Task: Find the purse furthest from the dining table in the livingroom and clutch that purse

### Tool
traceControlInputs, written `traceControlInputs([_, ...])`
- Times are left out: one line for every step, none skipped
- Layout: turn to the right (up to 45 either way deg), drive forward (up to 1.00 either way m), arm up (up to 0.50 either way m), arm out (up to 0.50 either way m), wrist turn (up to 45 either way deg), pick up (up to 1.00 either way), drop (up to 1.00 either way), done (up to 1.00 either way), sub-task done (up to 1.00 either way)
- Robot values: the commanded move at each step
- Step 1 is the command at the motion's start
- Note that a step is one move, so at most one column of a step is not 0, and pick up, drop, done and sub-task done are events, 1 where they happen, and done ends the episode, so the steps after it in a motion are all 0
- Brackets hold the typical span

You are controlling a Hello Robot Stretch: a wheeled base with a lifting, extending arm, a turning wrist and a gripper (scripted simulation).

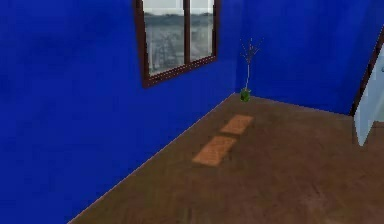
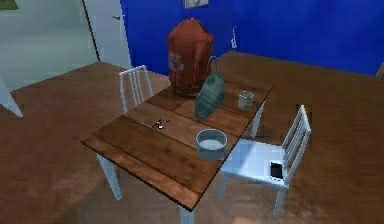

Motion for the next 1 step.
traceControlInputs([-3.0,0.0,0.0,0.0,0.0,0.0,0.0,0.0,0.0])
